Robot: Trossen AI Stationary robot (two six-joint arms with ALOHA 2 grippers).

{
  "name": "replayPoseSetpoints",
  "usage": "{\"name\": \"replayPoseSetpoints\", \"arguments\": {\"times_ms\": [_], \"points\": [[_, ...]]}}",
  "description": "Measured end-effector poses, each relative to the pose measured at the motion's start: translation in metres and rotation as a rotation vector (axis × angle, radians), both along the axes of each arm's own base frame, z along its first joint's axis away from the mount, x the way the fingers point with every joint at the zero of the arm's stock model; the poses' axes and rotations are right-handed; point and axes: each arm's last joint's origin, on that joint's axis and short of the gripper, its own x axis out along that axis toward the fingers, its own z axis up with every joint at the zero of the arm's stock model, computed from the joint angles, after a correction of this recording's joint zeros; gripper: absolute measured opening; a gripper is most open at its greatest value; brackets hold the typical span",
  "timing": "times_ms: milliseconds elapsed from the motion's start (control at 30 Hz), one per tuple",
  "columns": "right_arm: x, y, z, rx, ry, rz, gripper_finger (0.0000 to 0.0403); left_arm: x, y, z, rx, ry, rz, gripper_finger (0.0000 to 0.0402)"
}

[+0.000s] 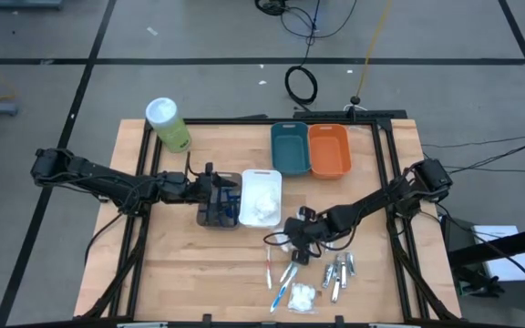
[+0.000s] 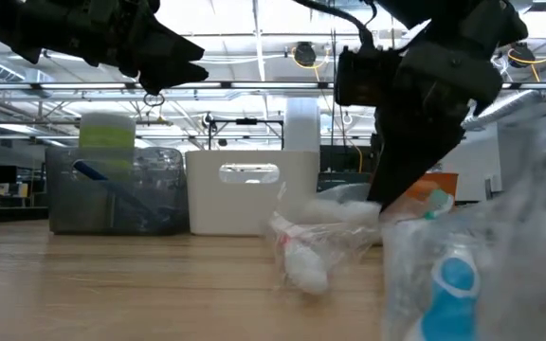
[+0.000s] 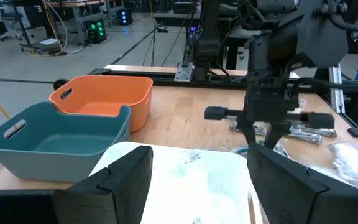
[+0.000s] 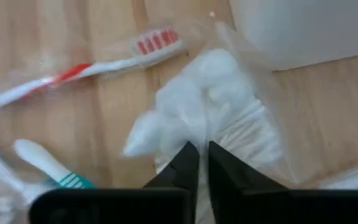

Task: Pick & Place Travel size toiletries
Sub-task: Put the cotton pack into the white bin

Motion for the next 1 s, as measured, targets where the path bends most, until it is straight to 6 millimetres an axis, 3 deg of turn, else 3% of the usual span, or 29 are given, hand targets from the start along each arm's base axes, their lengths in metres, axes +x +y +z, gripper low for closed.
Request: {"name": "replayPoseSetpoints", "arguments": {"times_ms": [100,367,567,733,900,1000], "points": [[-0.003,-0.001,0.013,0.025,-0.028,0.014,0.0004,0.000,0.000,0.000,0.000,0.000,0.000,0.0260],[-0.016,-0.001,0.062,0.054,-0.199,0.061,0.0002,0.000,0.000,0.000,0.000,-0.001,0.000,0.0260],[-0.012,-0.010,0.085,-0.076,-0.383,0.040,0.0001,0.000,0.000,0.000,0.000,-0.001,0.000,0.0260],[0.007,-0.028,0.092,-0.098,-0.530,0.077,0.0001,0.000,0.000,0.000,0.000,-0.001,0.000,0.0260],[0.025,-0.058,0.082,-0.095,-0.558,0.051,0.0001,0.000,0.000,0.000,-0.001,-0.001,0.000,0.0260],[0.032,-0.077,0.067,-0.109,-0.507,-0.005,0.0001,0.000,0.000,0.000,-0.004,-0.001,0.000,0.0260]]}}
